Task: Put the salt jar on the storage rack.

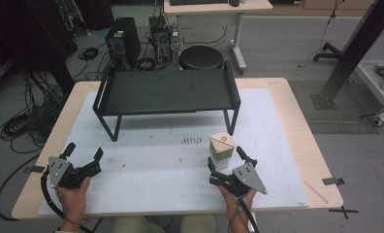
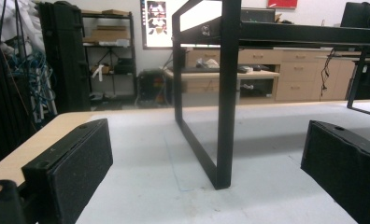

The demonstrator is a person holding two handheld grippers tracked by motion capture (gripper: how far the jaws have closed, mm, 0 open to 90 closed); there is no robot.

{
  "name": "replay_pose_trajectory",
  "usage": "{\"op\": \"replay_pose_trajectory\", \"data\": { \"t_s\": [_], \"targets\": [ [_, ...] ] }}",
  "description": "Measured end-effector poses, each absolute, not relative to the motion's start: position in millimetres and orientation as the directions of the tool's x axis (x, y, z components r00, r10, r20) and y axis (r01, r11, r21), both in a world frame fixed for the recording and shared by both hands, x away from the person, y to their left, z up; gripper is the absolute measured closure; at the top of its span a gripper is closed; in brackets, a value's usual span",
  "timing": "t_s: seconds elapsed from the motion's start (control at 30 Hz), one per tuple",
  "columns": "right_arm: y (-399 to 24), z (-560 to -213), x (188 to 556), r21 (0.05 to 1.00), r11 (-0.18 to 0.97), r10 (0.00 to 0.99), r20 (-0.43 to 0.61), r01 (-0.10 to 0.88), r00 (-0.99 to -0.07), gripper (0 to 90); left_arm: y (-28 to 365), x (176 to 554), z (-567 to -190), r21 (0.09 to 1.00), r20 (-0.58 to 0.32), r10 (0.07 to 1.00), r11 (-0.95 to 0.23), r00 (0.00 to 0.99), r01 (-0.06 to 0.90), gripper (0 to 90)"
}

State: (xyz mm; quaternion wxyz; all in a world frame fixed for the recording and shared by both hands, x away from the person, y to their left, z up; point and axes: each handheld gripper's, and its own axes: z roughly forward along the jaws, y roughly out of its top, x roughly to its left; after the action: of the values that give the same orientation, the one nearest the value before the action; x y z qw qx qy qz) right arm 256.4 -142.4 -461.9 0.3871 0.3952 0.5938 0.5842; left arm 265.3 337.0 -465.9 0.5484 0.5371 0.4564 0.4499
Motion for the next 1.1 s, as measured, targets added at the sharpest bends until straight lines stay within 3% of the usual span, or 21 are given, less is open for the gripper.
{"op": "replay_pose_trajectory", "data": {
  "t_s": [1.1],
  "targets": [
    [-132.2,-477.9,283.6,0.998,-0.032,0.937,0.046,0.046,-0.347,3.4,337.1,265.2,-466.0,1.000,-0.017,0.984,0.018,0.179,-0.003,2.4]
  ]
}}
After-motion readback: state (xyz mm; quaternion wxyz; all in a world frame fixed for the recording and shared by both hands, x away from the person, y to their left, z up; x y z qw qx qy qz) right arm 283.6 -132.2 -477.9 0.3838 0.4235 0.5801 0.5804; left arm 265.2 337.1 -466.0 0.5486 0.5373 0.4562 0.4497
